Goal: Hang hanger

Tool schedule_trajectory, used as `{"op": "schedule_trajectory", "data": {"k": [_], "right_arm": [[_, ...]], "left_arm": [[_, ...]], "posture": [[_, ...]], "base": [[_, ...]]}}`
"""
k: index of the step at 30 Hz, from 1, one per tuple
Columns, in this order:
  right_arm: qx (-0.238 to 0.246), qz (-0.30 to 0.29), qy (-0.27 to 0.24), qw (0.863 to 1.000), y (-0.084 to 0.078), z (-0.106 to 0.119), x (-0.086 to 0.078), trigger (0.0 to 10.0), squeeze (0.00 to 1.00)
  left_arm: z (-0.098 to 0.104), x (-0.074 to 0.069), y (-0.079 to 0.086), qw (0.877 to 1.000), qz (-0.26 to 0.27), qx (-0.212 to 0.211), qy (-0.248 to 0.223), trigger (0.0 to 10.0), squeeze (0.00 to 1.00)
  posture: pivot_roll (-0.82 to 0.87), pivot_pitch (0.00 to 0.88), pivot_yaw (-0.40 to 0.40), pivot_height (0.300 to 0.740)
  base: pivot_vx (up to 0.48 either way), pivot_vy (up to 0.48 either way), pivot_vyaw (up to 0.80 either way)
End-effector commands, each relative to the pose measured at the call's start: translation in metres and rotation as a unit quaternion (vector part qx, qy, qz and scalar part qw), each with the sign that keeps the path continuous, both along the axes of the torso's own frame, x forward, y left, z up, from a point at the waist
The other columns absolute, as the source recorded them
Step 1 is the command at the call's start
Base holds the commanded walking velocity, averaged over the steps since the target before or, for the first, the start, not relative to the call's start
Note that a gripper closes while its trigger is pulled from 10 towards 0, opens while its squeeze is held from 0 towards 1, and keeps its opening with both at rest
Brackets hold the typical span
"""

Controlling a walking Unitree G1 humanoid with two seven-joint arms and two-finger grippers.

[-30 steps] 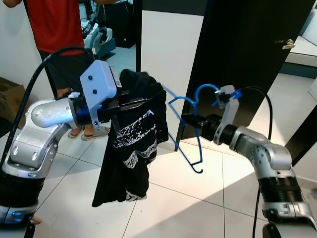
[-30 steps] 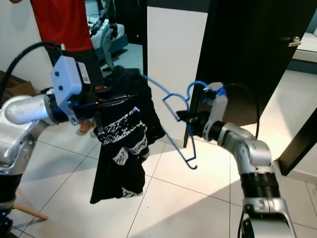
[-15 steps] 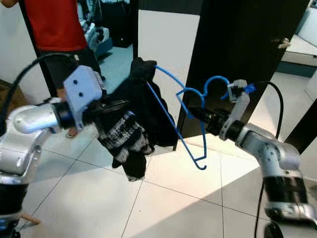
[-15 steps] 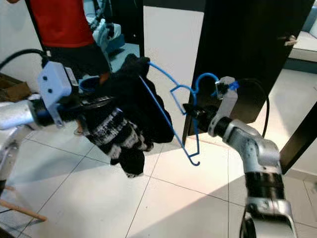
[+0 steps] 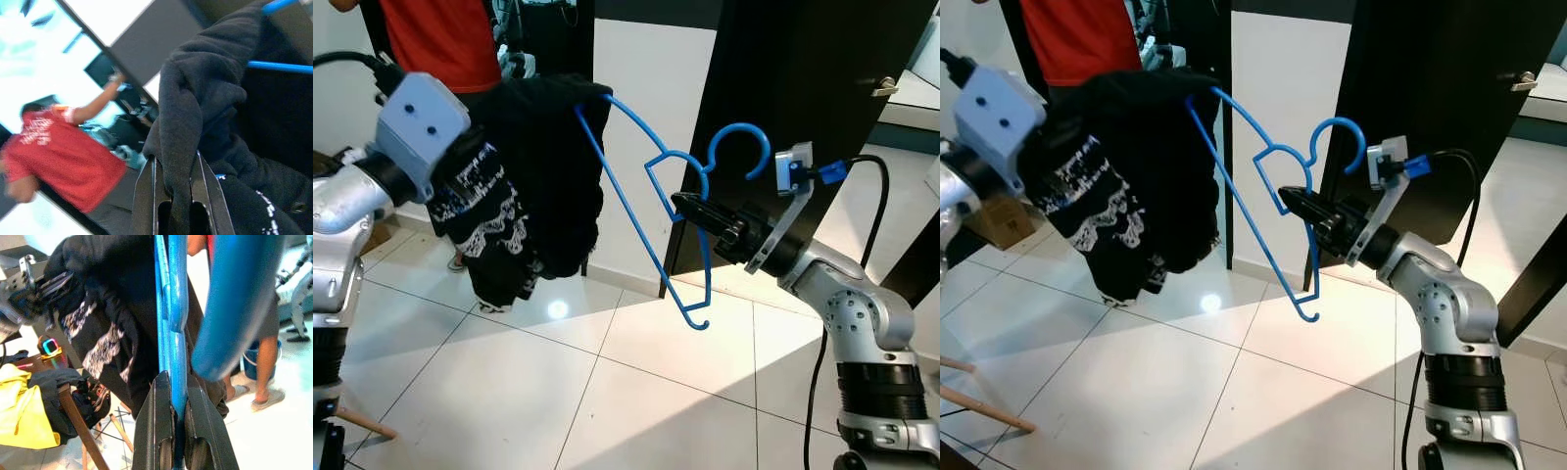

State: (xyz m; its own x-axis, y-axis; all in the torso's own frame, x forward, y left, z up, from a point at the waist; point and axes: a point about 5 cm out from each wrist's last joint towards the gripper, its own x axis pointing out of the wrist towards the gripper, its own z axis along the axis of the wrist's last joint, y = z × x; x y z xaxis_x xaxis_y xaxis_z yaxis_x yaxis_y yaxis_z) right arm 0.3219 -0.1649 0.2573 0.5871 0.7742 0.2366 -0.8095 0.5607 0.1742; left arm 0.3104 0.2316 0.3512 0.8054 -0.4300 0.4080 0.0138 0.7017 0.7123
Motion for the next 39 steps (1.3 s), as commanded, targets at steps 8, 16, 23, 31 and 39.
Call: {"op": "schedule_trajectory", "data": {"k": [8,16,23,31,39], "right_arm": [[-0.112,0.052,-0.031,0.992,0.001,-0.019,-0.02,10.0,0.0],[-0.131,0.075,-0.042,0.988,0.009,-0.02,-0.026,10.0,0.0],[-0.09,0.125,-0.078,0.985,0.008,-0.01,-0.037,10.0,0.0],[-0.005,0.199,-0.084,0.976,-0.013,-0.002,-0.049,10.0,0.0],[-0.027,0.204,-0.065,0.976,-0.023,-0.009,-0.051,10.0,0.0]], "left_arm": [[0.034,-0.009,-0.009,0.995,-0.068,0.024,-0.062,10.0,0.0],[0.037,-0.013,-0.042,0.983,-0.167,0.054,-0.055,10.0,0.0],[0.033,-0.016,-0.049,0.971,-0.223,0.081,-0.025,10.0,0.0],[0.028,-0.016,-0.031,0.967,-0.216,0.134,0.029,10.0,0.0],[0.036,-0.019,-0.017,0.971,-0.188,0.142,0.023,10.0,0.0]], "posture": [[0.0,0.0,-0.064,0.74],[0.0,0.0,-0.062,0.74],[0.0,0.0,-0.061,0.74],[0.01,0.0,-0.063,0.74],[0.01,0.0,-0.062,0.74]], "base": [[0.0,0.0,0.0],[0.0,0.0,0.0],[0.0,0.0,0.0],[0.0,0.0,0.0],[0.0,0.0,0.0]]}}
